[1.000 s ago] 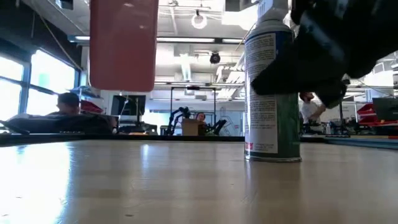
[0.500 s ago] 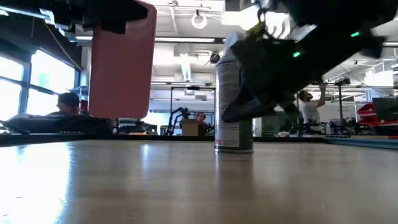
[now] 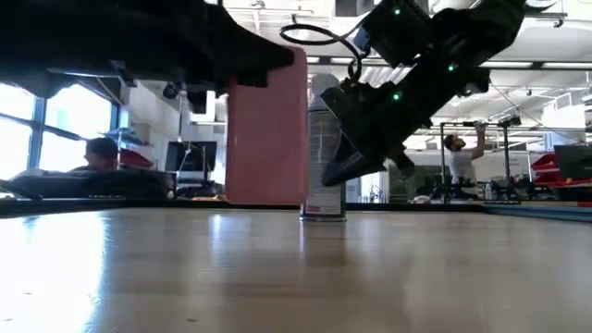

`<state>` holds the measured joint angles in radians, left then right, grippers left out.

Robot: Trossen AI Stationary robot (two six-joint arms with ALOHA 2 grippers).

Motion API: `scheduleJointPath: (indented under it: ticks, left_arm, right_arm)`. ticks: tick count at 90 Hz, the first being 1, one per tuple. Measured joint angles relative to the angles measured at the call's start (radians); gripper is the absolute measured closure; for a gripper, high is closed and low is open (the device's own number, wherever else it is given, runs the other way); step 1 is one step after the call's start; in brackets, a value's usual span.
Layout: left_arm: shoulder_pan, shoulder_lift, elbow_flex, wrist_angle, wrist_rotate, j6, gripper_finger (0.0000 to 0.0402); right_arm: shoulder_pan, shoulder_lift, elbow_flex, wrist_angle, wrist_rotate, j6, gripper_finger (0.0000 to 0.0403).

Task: Apply microfiber cloth
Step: Wipe the pink cellphone with a blue microfiber cloth

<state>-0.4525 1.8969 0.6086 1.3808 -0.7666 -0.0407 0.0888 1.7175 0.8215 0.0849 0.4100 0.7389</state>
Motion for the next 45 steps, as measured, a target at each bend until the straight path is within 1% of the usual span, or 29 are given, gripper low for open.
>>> scheduleJointPath:
  ticks: [9, 15, 19, 29, 35, 41, 45]
  left_arm:
    - [0.039, 0.0, 0.0, 0.015, 0.02, -0.006, 0.0387]
    - [0.073, 0.0, 0.001, 0.027, 0.07, -0.093, 0.0387]
    - [0.101, 0.0, 0.001, 0.039, 0.114, -0.175, 0.0387]
    - [0.172, 0.0, 0.005, 0.063, 0.279, -0.348, 0.0387]
    - [0.202, 0.0, 0.007, 0.054, 0.33, -0.403, 0.0387]
    - [0.221, 0.0, 0.013, 0.037, 0.34, -0.422, 0.0387]
    - [0.226, 0.0, 0.015, 0.03, 0.333, -0.424, 0.0387]
  right_arm:
    - [0.025, -0.067, 0.0, -0.146, 0.006, 0.029, 0.0403]
    - [0.062, -0.122, 0.0, -0.257, 0.038, 0.082, 0.0403]
    - [0.093, -0.157, 0.0, -0.326, 0.065, 0.12, 0.0403]
    - [0.176, -0.249, 0.0, -0.51, 0.082, 0.242, 0.0402]
    - [0.235, -0.294, 0.0, -0.62, 0.058, 0.351, 0.0402]
    - [0.302, -0.326, 0.0, -0.692, 0.002, 0.468, 0.0395]
    - [0.352, -0.339, 0.0, -0.708, -0.051, 0.548, 0.0386]
